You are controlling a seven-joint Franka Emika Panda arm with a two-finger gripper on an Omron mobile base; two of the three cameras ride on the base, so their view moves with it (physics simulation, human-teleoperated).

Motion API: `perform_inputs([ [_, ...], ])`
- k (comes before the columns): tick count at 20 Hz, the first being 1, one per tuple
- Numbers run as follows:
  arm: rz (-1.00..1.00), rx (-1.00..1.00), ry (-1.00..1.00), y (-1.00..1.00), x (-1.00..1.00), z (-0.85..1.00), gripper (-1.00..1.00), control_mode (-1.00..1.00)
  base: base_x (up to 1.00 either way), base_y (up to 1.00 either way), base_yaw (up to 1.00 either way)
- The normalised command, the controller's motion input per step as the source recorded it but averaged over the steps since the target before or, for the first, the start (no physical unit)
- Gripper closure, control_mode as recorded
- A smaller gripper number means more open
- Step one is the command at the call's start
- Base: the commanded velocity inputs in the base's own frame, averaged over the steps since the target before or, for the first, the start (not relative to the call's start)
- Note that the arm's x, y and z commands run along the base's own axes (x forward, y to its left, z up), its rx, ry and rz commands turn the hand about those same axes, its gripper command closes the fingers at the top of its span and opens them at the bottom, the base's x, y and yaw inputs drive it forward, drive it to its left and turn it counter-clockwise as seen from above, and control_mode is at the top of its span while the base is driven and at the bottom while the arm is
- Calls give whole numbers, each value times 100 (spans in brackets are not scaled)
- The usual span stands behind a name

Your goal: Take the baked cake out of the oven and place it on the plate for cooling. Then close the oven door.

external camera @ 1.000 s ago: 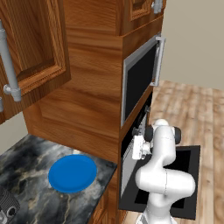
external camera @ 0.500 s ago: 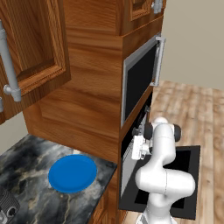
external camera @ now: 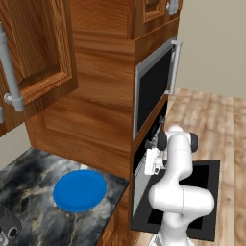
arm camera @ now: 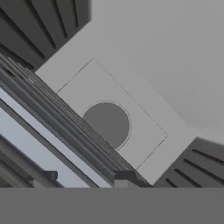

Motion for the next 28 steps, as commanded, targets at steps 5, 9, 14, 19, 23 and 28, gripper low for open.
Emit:
perform_inputs([
  [5,-2,0,10,-6,0,-34,100,-100,0,0,0],
  [9,-2,0,5,-9,-2,-37,100,-100,0,0,0],
  [14,0,0,2,-19,-4,-41,100,-100,0,0,0],
  [19,0,0,0,-25,-9,-40,100,-100,0,0,0],
  [23,0,0,0,-32,-18,-35,100,-100,0,0,0],
  [28,0,1,0,-38,-20,-34,100,-100,0,0,0],
])
